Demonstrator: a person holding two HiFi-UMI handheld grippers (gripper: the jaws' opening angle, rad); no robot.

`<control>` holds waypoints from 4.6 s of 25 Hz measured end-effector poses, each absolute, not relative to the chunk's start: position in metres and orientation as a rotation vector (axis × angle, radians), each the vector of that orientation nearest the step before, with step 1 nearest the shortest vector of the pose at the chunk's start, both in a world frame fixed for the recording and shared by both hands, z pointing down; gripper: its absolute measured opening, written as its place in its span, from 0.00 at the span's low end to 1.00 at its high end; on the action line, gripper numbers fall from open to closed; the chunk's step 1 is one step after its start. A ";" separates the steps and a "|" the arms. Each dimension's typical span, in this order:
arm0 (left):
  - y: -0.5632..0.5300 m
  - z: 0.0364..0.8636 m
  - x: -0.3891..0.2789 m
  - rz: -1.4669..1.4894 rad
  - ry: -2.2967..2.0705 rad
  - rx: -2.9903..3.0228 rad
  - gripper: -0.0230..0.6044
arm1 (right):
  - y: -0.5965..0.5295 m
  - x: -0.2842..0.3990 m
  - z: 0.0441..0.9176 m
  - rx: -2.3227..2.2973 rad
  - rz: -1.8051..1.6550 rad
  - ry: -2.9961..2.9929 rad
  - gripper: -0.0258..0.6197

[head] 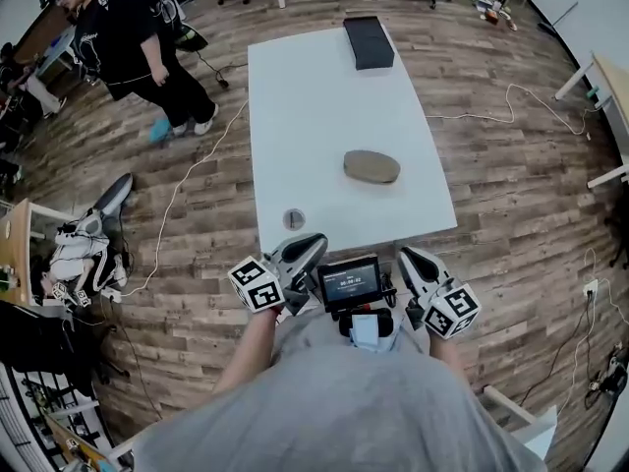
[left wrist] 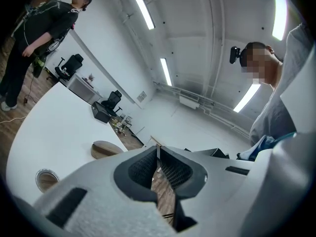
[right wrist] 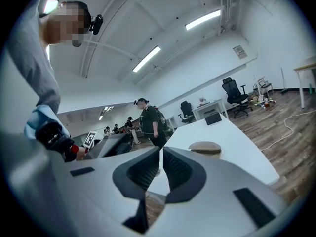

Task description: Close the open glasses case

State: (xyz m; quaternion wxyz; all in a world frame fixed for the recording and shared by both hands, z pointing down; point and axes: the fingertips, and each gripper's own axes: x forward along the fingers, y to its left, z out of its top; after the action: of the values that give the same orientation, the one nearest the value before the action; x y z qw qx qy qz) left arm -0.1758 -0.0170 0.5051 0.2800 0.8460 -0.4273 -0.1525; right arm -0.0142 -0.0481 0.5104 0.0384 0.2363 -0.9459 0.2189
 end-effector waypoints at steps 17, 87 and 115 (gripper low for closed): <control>-0.050 0.516 -0.164 -0.386 -1.124 2.254 0.07 | -0.056 0.017 0.521 0.873 0.745 -2.858 0.09; -0.226 0.700 -0.139 2.260 -1.174 2.528 0.23 | -0.073 0.066 0.555 1.101 0.886 -2.714 0.09; -0.218 0.718 -0.143 2.430 -1.079 2.441 0.23 | -0.071 0.057 0.551 1.103 0.877 -2.691 0.09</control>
State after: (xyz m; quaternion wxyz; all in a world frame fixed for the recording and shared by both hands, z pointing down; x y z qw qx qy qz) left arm -0.1433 -0.2184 0.7181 -0.2316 0.6579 -0.2908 0.6549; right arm 0.0573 -0.0714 0.5506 0.0520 0.3628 -0.8846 0.2885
